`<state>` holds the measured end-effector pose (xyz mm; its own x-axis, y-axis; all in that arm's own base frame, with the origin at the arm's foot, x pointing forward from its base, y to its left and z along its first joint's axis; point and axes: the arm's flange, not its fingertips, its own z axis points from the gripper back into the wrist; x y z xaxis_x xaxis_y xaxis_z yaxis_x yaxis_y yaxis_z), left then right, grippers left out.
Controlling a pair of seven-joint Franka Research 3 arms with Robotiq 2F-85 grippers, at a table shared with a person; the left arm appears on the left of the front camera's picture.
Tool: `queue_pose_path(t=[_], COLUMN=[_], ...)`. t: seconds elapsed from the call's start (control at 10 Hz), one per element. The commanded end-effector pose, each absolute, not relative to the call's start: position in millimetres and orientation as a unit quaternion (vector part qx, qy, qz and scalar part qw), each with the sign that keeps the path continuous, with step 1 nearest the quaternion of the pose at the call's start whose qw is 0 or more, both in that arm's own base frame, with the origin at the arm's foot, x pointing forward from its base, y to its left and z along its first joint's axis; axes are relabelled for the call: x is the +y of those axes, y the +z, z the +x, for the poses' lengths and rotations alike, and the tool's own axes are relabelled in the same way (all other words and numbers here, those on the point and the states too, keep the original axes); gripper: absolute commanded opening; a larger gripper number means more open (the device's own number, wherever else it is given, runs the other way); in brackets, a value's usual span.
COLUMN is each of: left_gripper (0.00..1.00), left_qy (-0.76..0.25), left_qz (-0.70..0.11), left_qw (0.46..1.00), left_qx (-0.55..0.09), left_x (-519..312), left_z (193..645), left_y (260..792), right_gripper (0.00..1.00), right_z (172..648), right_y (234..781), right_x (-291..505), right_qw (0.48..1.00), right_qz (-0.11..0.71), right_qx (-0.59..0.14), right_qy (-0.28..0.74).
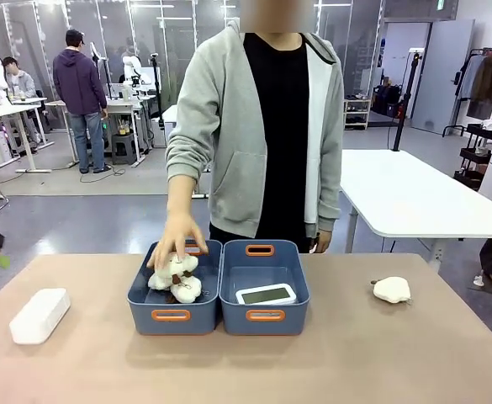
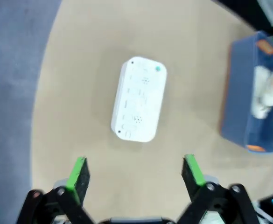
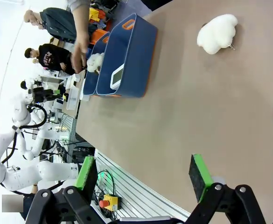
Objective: Sort the digital clocks into the basket.
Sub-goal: Pick up the Digital clock from the table and place it into the empty Plastic storage basket.
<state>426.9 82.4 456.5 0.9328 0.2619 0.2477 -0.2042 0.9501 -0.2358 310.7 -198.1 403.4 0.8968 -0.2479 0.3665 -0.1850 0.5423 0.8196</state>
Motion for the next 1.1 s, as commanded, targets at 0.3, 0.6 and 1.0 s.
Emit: queue_pose_path(t=[0.3,0.6,1.0], left_gripper=[1.0,1.0,1.0], left_qy=[0.101,0.042,-0.005], left_qz=[-0.023,-0.07,-0.013], left_qw=[0.988,0.99,0.995], left_qx=[-0.113,-0.114,-0.102], left_x=[54,37,28], left_z=[496,496,486], left_y=[412,372,341], right_gripper=[1.0,1.0,1.0], right_z=[311,311,311], right_y=[405,405,405], right_x=[-197,-197,-197], right_qw=[0.849,0.849,0.849], right_qz=[0.479,0.479,0.479], right_qx=[-0.224,-0.224,-0.224], right_qy=[-0.019,-0.019,-0.019])
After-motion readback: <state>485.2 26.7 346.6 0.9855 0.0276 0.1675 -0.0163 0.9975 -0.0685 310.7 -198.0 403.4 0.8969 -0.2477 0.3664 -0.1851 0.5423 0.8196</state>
